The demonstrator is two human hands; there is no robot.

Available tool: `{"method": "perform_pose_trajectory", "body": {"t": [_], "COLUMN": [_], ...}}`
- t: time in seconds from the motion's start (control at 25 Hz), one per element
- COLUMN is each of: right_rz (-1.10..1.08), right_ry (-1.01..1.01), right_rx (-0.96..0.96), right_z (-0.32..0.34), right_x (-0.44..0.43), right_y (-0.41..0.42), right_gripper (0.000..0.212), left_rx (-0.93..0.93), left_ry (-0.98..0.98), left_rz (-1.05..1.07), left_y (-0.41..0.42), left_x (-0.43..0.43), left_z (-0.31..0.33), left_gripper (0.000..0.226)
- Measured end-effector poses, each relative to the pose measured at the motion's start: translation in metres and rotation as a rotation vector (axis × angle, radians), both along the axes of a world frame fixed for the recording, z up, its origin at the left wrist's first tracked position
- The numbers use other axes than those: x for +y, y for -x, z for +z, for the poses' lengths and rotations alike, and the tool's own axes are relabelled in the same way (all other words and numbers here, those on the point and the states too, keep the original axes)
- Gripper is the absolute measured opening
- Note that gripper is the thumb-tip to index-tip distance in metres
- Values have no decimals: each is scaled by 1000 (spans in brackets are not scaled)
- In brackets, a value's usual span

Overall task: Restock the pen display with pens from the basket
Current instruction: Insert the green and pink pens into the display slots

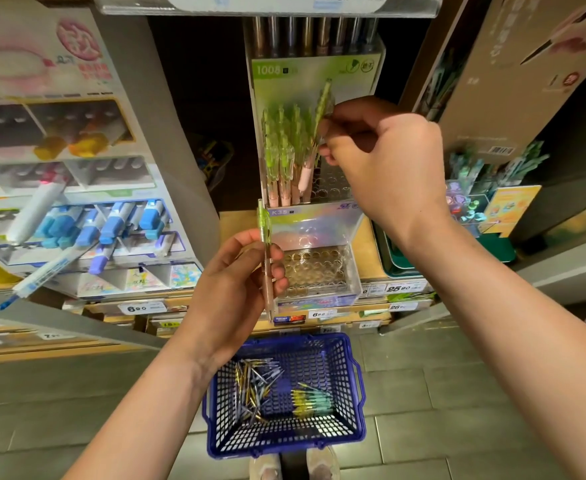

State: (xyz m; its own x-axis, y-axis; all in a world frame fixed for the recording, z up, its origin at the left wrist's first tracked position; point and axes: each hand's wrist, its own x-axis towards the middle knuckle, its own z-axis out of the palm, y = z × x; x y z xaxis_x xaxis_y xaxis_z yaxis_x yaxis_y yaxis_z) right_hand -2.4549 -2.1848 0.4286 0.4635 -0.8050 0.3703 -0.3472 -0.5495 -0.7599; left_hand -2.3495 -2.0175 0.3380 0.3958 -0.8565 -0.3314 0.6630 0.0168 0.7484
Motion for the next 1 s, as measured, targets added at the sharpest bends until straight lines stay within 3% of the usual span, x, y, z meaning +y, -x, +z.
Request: {"method": "perform_pose_trajectory", "body": {"t": [0.28,0.56,0.64,0.8,1.0], "right_rz": [49,52,63,250,206], "right_ry": [124,75,-30,-486,-623], "right_rx": [82,132,184,109,-64], "right_z": [-28,-31,-33,-34,-30], "right_x": [11,10,12,24,21], "right_y": [-2,-4,-1,14,23], "right_gripper": [14,9,13,19,2], "left_rx": [-97,-42,-77,-103,-82], "left_ry": [-29,65,84,81,39], "left_rz": [-33,-43,-47,-31,-56], "left_y": [1,5,7,13,21], "left_x": [3,-3,-5,-13,-21], "left_z": [-4,-3,0,7,12], "left_gripper": [22,36,31,27,29]}}
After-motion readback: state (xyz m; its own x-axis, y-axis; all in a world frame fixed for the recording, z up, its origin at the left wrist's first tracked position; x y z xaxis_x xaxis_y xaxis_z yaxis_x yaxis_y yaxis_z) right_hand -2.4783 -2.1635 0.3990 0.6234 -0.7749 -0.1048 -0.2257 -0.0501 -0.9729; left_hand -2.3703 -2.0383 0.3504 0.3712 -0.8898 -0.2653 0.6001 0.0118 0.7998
